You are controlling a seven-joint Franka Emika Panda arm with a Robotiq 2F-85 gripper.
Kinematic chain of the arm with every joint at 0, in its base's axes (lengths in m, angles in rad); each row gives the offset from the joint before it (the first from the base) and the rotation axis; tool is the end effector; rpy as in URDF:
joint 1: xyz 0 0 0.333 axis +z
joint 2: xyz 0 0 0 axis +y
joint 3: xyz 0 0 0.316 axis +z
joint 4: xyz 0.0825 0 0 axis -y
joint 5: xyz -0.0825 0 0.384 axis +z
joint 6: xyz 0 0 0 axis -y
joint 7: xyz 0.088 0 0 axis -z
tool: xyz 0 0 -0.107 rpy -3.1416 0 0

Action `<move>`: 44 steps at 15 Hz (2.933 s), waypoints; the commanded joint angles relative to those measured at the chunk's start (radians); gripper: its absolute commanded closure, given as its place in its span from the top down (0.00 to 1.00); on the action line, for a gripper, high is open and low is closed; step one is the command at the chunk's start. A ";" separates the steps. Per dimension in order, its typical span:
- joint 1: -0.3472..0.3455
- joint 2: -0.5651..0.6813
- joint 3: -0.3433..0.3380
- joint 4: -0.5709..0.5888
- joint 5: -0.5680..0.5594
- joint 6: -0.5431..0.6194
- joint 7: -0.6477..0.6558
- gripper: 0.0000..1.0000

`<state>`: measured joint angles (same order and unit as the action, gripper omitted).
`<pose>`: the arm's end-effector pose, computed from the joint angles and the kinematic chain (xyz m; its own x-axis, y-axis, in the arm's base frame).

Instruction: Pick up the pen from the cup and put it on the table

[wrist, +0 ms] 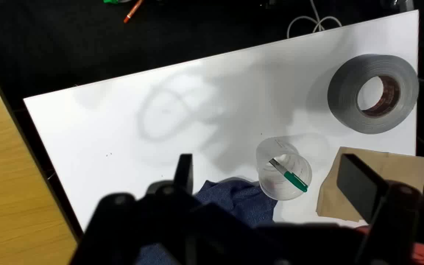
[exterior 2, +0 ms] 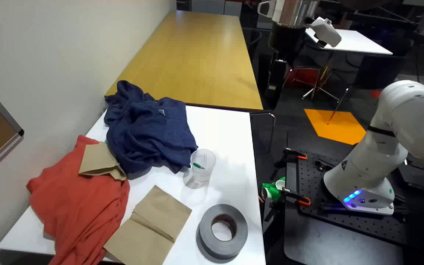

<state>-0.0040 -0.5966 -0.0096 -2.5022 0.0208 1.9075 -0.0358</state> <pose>0.3687 -0.0037 0.4857 0.9999 0.0170 0.0027 0.0170 -0.9995 -0.0249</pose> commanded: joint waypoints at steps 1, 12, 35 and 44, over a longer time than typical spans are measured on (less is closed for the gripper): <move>0.002 0.000 -0.002 0.002 -0.001 -0.002 0.001 1.00; 0.002 0.000 -0.002 0.002 -0.001 -0.002 0.001 1.00; 0.155 0.288 -0.077 -0.004 0.122 0.368 -0.713 1.00; 0.219 0.384 -0.098 0.003 0.300 0.543 -1.097 1.00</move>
<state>0.1882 -0.2656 -0.1019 -2.5095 0.2468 2.4064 -0.9937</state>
